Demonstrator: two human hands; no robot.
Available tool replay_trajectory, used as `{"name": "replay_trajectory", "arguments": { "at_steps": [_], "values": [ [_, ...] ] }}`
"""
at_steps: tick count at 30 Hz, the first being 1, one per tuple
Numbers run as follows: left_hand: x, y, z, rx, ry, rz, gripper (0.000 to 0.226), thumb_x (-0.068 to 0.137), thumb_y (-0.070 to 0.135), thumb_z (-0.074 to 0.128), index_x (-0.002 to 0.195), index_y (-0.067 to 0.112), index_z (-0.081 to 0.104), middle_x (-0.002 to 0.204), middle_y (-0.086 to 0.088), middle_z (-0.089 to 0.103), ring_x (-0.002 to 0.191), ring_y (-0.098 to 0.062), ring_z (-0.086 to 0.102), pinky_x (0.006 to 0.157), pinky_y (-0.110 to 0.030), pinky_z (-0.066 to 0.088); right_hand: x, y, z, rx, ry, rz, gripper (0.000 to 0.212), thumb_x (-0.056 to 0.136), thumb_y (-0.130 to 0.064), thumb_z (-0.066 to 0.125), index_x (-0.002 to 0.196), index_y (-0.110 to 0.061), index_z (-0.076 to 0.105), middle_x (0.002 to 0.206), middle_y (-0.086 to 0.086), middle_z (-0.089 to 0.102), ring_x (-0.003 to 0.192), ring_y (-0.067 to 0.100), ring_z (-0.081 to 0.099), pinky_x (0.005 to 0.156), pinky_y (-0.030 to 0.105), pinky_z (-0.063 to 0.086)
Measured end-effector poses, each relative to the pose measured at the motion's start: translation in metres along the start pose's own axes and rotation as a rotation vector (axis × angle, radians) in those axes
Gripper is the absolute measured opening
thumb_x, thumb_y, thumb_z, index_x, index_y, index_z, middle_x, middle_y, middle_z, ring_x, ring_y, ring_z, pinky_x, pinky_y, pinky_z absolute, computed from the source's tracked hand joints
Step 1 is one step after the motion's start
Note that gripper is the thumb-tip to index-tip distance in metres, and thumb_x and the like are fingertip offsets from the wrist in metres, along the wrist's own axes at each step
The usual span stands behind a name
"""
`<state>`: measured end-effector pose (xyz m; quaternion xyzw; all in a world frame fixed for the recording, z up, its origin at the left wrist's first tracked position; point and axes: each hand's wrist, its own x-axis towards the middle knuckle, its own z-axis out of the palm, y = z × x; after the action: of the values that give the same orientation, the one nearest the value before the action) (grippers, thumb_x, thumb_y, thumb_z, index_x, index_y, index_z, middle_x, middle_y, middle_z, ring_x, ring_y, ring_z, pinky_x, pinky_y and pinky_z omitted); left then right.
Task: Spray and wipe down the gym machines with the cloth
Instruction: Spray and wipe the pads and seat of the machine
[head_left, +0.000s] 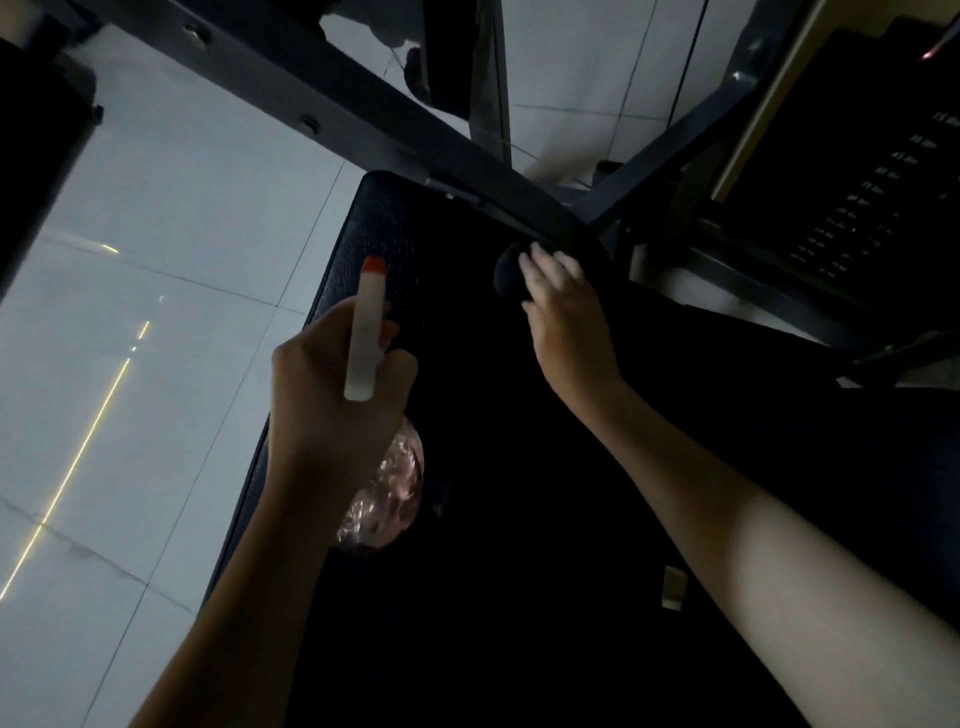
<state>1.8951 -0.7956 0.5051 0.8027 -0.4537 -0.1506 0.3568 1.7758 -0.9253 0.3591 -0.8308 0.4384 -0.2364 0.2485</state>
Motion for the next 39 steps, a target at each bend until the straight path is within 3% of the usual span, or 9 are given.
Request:
{"name": "replay_trajectory", "arguments": {
  "at_steps": [5, 8, 12, 15, 20, 23, 31, 35, 39],
  "values": [
    [0.012, 0.002, 0.003, -0.155, -0.151, -0.141, 0.012, 0.073, 0.012, 0.064, 0.068, 0.021, 0.06, 0.068, -0.006, 0.061, 0.061, -0.022, 0.053, 0.055, -0.034, 0.041, -0.027, 0.028, -0.024, 0.004, -0.012, 0.117, 0.044, 0.093, -0.014, 0.049, 0.136, -0.006, 0.048, 0.143, 0.012, 0.044, 0.134, 0.035, 0.036, 0.109, 0.043, 0.034],
    [0.015, 0.005, 0.004, -0.1, -0.277, -0.079, 0.014, 0.081, -0.001, 0.061, 0.076, 0.012, 0.059, 0.077, -0.019, 0.065, 0.063, -0.021, 0.056, 0.055, -0.029, 0.043, -0.028, 0.01, -0.015, 0.069, 0.06, 0.265, 0.043, 0.093, -0.009, 0.051, 0.136, -0.006, 0.049, 0.143, 0.012, 0.045, 0.134, 0.036, 0.036, 0.109, 0.042, 0.033],
    [0.02, 0.008, 0.008, -0.01, -0.415, 0.006, 0.005, 0.077, 0.008, 0.061, 0.075, 0.012, 0.06, 0.066, -0.003, 0.06, 0.052, -0.009, 0.053, 0.049, -0.024, 0.041, -0.069, 0.006, -0.019, 0.034, 0.006, 0.174, 0.044, 0.093, -0.022, 0.039, 0.131, -0.006, 0.054, 0.136, 0.013, 0.052, 0.121, 0.035, 0.048, 0.101, 0.039, 0.039],
    [0.022, 0.012, 0.015, 0.039, -0.577, 0.035, 0.013, 0.08, 0.007, 0.06, 0.072, 0.015, 0.055, 0.064, 0.0, 0.058, 0.05, -0.012, 0.051, 0.049, -0.025, 0.039, -0.077, 0.013, -0.038, 0.1, -0.022, 0.293, 0.046, 0.091, -0.025, 0.039, 0.128, -0.005, 0.056, 0.131, 0.014, 0.056, 0.118, 0.035, 0.05, 0.102, 0.041, 0.038],
    [0.03, 0.017, 0.04, 0.242, -0.802, 0.062, 0.007, 0.087, 0.012, 0.058, 0.082, 0.011, 0.054, 0.071, -0.003, 0.057, 0.064, -0.021, 0.056, 0.06, -0.028, 0.041, -0.086, 0.013, -0.085, 0.342, 0.126, 0.538, 0.036, 0.093, -0.002, 0.047, 0.128, -0.006, 0.056, 0.12, 0.002, 0.06, 0.108, 0.001, 0.047, 0.085, -0.003, 0.028],
    [0.035, 0.022, 0.055, 0.379, -0.915, 0.075, 0.01, 0.09, 0.019, 0.056, 0.083, 0.013, 0.053, 0.074, 0.0, 0.054, 0.07, -0.021, 0.057, 0.064, -0.027, 0.04, -0.095, 0.022, -0.103, 0.444, 0.147, 0.631, 0.036, 0.096, -0.004, 0.047, 0.131, -0.01, 0.054, 0.119, -0.006, 0.055, 0.111, -0.001, 0.045, 0.086, 0.002, 0.03],
    [0.053, 0.025, 0.081, 0.517, -0.946, 0.143, 0.012, 0.087, 0.025, 0.054, 0.087, 0.013, 0.055, 0.082, -0.002, 0.058, 0.074, -0.02, 0.058, 0.064, -0.029, 0.039, -0.098, 0.031, -0.109, 0.526, 0.223, 0.703, 0.035, 0.096, -0.006, 0.048, 0.131, -0.009, 0.054, 0.119, -0.002, 0.056, 0.115, 0.007, 0.049, 0.094, 0.019, 0.036],
    [0.05, 0.023, 0.077, 0.593, -1.013, 0.171, 0.027, 0.084, 0.036, 0.049, 0.101, 0.018, 0.06, 0.076, 0.005, 0.05, 0.078, -0.017, 0.055, 0.068, -0.029, 0.04, -0.096, 0.027, -0.11, 0.559, 0.244, 0.707, 0.032, 0.096, -0.003, 0.047, 0.125, -0.012, 0.057, 0.107, -0.012, 0.057, 0.103, -0.002, 0.053, 0.082, 0.001, 0.037],
    [0.033, 0.022, 0.061, 0.462, -1.021, 0.132, 0.007, 0.087, 0.016, 0.056, 0.084, 0.011, 0.059, 0.082, -0.005, 0.06, 0.073, -0.024, 0.059, 0.065, -0.032, 0.045, -0.098, 0.028, -0.109, 0.612, 0.221, 0.729, 0.03, 0.096, -0.003, 0.045, 0.119, -0.017, 0.059, 0.093, -0.022, 0.058, 0.084, -0.017, 0.054, 0.073, -0.003, 0.038]
  ]
}}
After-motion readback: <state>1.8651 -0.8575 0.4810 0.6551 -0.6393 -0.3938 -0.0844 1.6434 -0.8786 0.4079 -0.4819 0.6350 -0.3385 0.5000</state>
